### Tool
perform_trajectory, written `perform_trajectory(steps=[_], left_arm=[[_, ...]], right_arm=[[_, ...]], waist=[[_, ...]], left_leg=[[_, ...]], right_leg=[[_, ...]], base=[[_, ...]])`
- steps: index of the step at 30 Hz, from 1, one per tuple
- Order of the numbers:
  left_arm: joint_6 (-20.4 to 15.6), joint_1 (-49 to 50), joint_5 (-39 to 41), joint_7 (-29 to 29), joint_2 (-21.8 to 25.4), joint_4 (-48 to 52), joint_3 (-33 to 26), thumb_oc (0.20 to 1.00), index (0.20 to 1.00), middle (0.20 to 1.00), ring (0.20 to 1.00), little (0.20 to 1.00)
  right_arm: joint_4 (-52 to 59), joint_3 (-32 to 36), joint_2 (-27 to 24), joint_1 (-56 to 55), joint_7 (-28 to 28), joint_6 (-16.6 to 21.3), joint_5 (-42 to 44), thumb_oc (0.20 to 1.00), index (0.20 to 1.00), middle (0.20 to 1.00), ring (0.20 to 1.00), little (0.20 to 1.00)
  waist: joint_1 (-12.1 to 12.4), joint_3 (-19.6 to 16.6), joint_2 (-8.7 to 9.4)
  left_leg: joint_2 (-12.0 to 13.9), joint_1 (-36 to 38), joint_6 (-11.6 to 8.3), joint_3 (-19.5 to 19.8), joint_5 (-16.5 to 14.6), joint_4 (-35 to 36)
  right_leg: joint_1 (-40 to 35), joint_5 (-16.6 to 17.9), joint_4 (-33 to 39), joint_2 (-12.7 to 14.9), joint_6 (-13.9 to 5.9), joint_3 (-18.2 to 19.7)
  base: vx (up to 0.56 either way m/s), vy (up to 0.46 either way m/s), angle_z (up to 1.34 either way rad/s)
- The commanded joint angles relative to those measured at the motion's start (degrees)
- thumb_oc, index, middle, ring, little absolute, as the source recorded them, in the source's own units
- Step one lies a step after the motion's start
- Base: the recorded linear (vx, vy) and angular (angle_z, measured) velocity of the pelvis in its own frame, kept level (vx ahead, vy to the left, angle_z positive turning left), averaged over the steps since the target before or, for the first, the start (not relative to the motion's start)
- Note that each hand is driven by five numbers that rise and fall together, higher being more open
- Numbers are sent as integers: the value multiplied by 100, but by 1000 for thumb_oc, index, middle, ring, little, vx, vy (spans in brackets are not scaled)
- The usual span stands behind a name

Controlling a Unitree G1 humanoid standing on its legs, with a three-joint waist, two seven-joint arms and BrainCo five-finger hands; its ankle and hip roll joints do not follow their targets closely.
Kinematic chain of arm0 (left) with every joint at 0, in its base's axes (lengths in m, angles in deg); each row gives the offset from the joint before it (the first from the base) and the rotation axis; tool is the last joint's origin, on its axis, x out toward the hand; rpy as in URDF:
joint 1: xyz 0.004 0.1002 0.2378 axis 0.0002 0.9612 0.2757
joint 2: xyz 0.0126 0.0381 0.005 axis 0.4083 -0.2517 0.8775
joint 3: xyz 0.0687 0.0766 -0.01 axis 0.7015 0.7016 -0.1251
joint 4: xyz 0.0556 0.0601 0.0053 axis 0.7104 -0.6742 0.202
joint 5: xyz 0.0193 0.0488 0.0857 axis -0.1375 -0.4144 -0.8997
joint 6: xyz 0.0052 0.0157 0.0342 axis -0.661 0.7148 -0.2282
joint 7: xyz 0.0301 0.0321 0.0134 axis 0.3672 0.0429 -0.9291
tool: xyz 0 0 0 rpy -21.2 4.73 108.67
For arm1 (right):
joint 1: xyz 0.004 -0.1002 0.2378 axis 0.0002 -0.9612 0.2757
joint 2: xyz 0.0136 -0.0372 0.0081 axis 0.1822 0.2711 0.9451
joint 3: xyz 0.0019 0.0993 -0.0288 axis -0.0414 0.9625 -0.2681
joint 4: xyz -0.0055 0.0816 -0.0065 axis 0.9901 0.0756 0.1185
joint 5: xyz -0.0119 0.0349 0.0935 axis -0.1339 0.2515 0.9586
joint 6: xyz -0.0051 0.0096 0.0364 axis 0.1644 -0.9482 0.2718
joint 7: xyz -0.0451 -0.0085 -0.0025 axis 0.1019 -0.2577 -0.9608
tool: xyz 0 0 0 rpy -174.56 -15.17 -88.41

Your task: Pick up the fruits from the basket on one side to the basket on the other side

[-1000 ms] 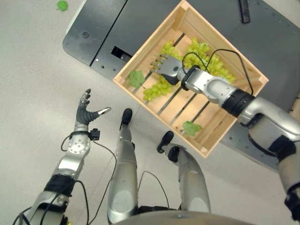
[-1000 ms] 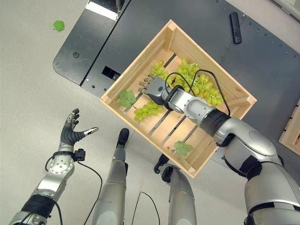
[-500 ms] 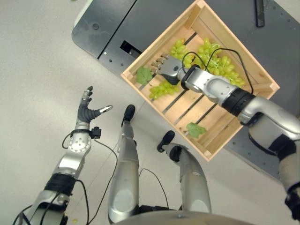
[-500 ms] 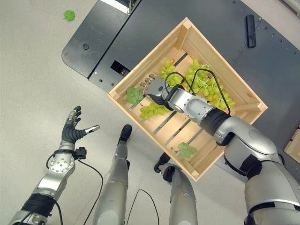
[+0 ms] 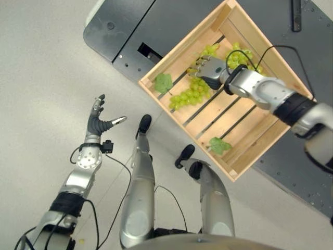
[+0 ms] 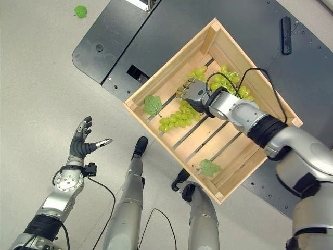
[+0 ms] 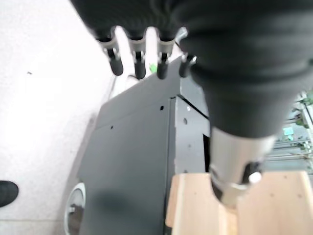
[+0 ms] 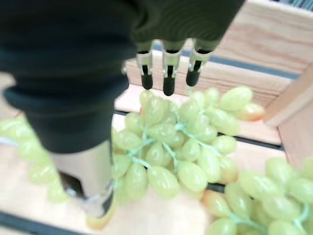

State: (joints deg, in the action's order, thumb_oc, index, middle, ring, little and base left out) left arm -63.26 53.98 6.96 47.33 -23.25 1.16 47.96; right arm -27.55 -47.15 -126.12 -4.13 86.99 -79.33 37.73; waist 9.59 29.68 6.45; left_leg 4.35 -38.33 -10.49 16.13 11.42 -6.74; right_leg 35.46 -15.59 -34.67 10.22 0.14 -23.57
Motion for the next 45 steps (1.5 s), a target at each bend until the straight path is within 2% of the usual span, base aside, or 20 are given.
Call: perform_trajectory(steps=[1, 5, 12, 17, 21, 27, 29, 30, 32, 33, 34, 35, 38, 45], left_arm=[[-160, -26, -14, 20, 261, 286, -202, 1000, 1000, 1000, 1000, 1000], [-181, -28, -31, 45, 311, 308, -239, 1000, 1000, 1000, 1000, 1000], [-211, -18, 3, 33, 272, 341, -245, 1000, 1000, 1000, 1000, 1000], [-250, -16, 80, 8, 200, 384, -215, 1000, 1000, 1000, 1000, 1000], [-292, -109, 106, -35, 146, 376, -132, 1000, 1000, 1000, 1000, 1000], [-332, -119, 145, -77, 94, 401, -65, 1000, 1000, 1000, 1000, 1000], [-342, -98, 186, -82, 62, 386, -41, 1000, 1000, 1000, 1000, 1000], [-352, -119, 193, -83, 65, 396, -32, 1000, 1000, 1000, 1000, 1000], [-348, -116, 186, -95, 36, 403, -10, 1000, 1000, 1000, 1000, 1000], [-344, -97, 189, -96, 27, 393, -2, 1000, 1000, 1000, 1000, 1000], [-349, -108, 178, -94, 27, 409, 0, 1000, 1000, 1000, 1000, 1000], [-341, -82, 170, -95, 23, 402, 11, 1000, 1000, 1000, 1000, 1000], [-339, -88, 153, -84, 59, 417, 7, 1000, 1000, 1000, 1000, 1000], [-386, -98, 185, -60, 116, 473, 34, 1000, 1000, 1000, 1000, 1000]], right_arm=[[173, -362, -458, 249, 194, 110, 307, 1000, 1000, 1000, 1000, 1000], [198, -421, -601, 71, 325, 180, 372, 1000, 1000, 1000, 1000, 1000], [21, -202, -402, -310, 311, 171, 308, 1000, 1000, 1000, 1000, 1000], [-255, -32, -179, -487, 180, 105, 279, 1000, 1000, 1000, 1000, 1000], [-956, 197, 233, -754, -122, -87, 93, 1000, 1000, 1000, 1000, 1000], [-1276, 372, 569, -868, -366, -224, -183, 1000, 1000, 1000, 1000, 1000], [-1336, 385, 628, -915, -392, -252, -214, 1000, 1000, 1000, 1000, 1000], [-1328, 420, 624, -894, -429, -259, -217, 1000, 1000, 1000, 1000, 1000], [-1309, 468, 603, -901, -493, -264, -226, 1000, 1000, 1000, 1000, 1000], [-1305, 457, 607, -925, -490, -259, -226, 1000, 1000, 1000, 1000, 1000], [-1265, 474, 583, -890, -505, -256, -231, 1000, 1000, 1000, 1000, 1000], [-1234, 461, 575, -894, -512, -247, -234, 1000, 1000, 1000, 1000, 1000], [-1049, 491, 469, -778, -557, -210, -205, 1000, 1000, 1000, 1000, 1000], [-1003, 371, 426, -595, -620, -149, -98, 1000, 1000, 1000, 1000, 1000]], waist=[[-148, 12, 452], [-142, 12, 495], [-131, 12, 450], [-139, 12, 356], [-103, 12, 253], [-60, 12, 125], [-77, 12, 110], [-67, 12, 96], [-88, 12, 85], [-105, 12, 89], [-90, 12, 88], [-108, 12, 94], [-97, 12, 109], [-27, 12, 94]], left_leg=[[-50, 573, 300, -266, -882, -408], [-46, 585, 288, -256, -872, -377], [-63, 516, 311, -271, -887, -380], [-90, 438, 336, -272, -904, -441], [-104, 354, 347, -241, -905, -479], [-124, 244, 365, -223, -892, -497], [-117, 350, 357, -208, -1036, -519], [-125, 232, 370, -209, -897, -511], [-122, 224, 372, -201, -894, -508], [-113, 339, 359, -193, -1029, -514], [-118, 227, 371, -197, -893, -505], [-106, 350, 356, -185, -1029, -505], [-101, 257, 357, -185, -873, -468], [-81, 284, 353, -167, -869, -420]], right_leg=[[-601, 525, 1148, -68, -459, -28], [-627, 531, 1183, -73, -458, -38], [-528, 537, 1159, -80, -459, -23], [-428, 516, 1091, -66, -460, 22], [-327, 504, 1033, -41, -458, 33], [-185, 517, 988, -31, -474, 51], [-266, 358, 924, -44, -514, 131], [-161, 499, 957, -21, -479, 50], [-145, 494, 940, -17, -484, 53], [-237, 349, 899, -34, -522, 128], [-148, 492, 934, -13, -489, 53], [-249, 346, 899, -29, -526, 130], [-179, 521, 974, -20, -503, 43], [-163, 499, 942, -11, -520, 30]], base=[[17, -15, 6], [7, -6, 3], [0, 0, 0], [0, 0, 0], [0, 0, 0], [0, 0, 0], [41, -18, 2], [0, -1, 6], [0, -1, 6], [4, -2, 3], [82, -42, 3], [0, 0, 0], [-42, 19, 1], [0, 0, 0]])
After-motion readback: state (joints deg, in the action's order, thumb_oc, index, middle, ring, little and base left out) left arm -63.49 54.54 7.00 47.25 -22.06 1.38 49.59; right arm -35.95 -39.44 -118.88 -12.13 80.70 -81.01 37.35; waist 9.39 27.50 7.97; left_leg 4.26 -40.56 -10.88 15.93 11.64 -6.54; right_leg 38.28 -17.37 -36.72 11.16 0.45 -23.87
